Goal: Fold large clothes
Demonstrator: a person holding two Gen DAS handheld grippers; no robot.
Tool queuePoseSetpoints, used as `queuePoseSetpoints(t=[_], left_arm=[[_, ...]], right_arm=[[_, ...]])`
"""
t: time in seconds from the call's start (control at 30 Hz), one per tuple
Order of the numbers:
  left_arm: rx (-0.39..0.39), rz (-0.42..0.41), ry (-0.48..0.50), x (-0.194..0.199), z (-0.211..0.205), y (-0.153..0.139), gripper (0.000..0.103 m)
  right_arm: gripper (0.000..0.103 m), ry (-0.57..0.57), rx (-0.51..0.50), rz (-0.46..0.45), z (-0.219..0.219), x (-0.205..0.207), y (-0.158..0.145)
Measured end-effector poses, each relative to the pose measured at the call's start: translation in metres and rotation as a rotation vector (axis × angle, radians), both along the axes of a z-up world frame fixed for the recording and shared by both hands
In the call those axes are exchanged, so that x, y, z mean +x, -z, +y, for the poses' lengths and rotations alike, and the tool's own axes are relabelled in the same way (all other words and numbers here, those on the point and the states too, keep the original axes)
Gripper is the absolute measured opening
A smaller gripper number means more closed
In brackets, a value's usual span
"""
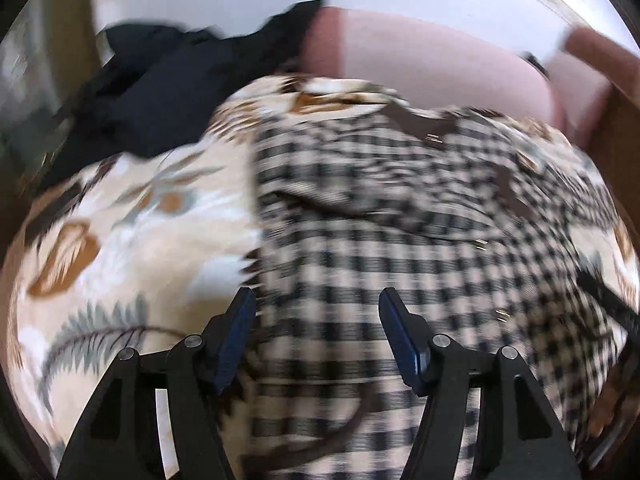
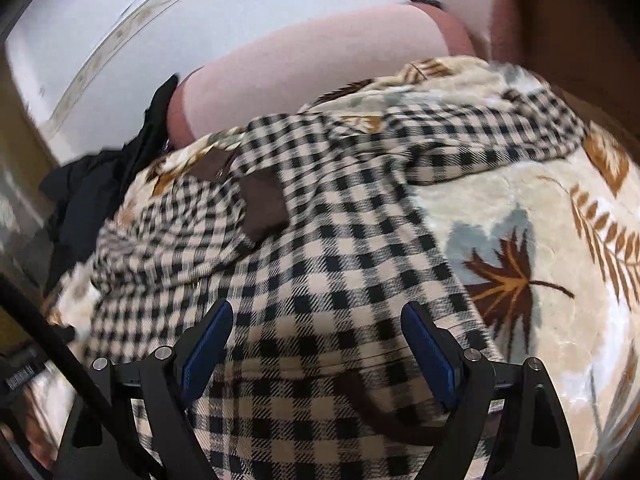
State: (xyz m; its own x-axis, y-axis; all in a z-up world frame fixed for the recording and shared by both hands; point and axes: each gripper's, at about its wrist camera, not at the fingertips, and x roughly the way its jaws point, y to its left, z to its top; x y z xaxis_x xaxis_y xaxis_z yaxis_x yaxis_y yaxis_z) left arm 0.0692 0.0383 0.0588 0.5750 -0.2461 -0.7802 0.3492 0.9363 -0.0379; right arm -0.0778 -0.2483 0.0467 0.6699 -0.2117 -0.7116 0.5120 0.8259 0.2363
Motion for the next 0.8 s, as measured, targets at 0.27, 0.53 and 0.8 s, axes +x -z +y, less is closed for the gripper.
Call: queuePoseSetpoints(t=[0.27,0.53,0.8], left_arm=[[-0.083,0.000,-0.048,0.032,0.025,0.022,0.063],[-0.087,0.041,-0.065,0.049,0.033,0.029,0.063],[-0.089,0.122,-0.163,0.065,0.050,0.047,0.063]], right_arm=[[0.090,-0.043,0.000,0.030,0.005,0.042,-0.011],[0.083,-0.015,0.098,0.134,-0.012,0.135,0.019],[0.009,0.021,0.176,0.046,-0.041,0.143,-0.014]])
